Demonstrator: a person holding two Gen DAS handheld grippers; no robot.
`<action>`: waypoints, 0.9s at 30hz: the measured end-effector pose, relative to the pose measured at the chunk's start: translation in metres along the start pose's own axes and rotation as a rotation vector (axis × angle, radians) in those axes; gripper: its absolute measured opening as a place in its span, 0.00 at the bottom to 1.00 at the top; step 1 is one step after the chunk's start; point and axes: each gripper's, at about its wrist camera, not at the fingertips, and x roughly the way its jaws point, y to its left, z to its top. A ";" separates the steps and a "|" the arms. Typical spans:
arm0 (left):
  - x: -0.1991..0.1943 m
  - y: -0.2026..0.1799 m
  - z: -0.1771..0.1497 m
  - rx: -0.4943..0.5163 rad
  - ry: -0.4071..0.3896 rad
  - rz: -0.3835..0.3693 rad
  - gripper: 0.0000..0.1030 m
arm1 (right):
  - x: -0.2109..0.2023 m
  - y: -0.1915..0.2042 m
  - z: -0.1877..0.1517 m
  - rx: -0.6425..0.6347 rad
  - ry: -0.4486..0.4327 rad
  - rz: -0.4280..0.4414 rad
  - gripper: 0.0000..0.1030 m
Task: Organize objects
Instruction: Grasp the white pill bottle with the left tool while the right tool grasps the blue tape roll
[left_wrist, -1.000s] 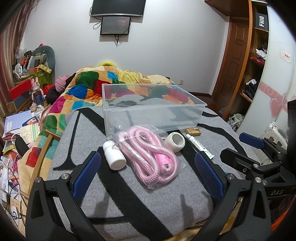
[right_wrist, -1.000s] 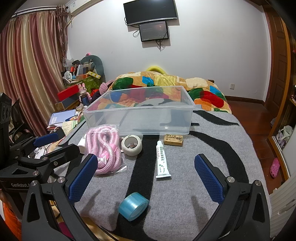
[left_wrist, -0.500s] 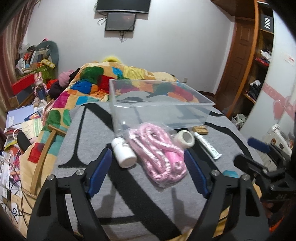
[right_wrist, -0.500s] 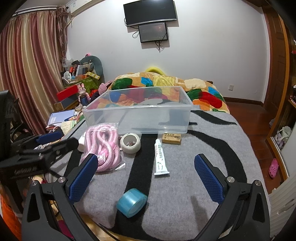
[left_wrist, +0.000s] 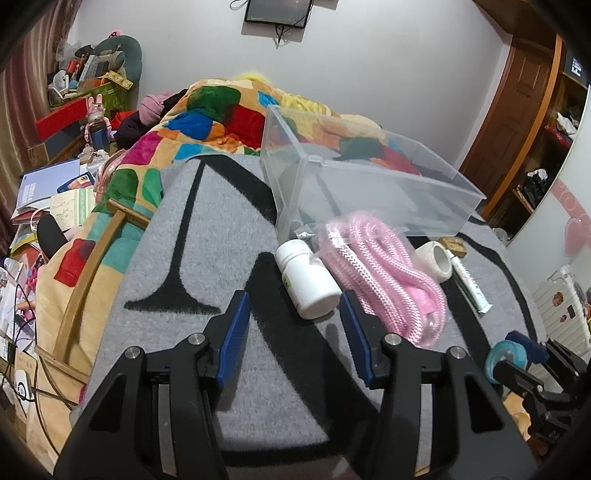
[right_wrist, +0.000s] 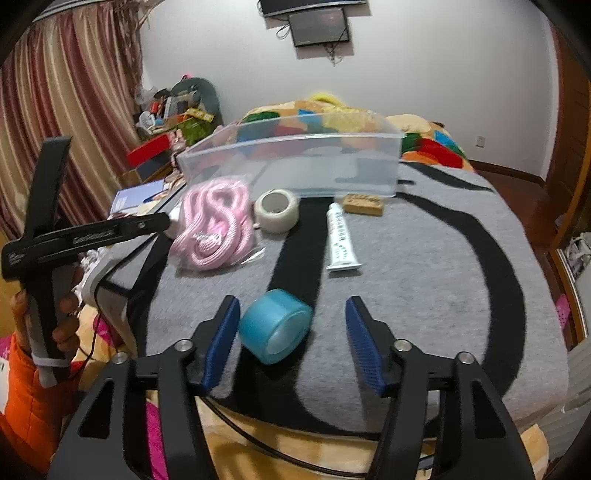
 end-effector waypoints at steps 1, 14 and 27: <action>0.002 -0.001 0.001 0.000 0.002 -0.002 0.49 | 0.001 0.002 -0.001 -0.007 0.004 0.000 0.41; 0.030 0.001 0.013 -0.035 0.013 0.021 0.33 | -0.001 0.002 0.001 -0.005 -0.023 -0.002 0.35; -0.012 0.011 -0.003 0.041 -0.078 0.079 0.30 | -0.007 -0.013 0.026 0.024 -0.094 -0.052 0.35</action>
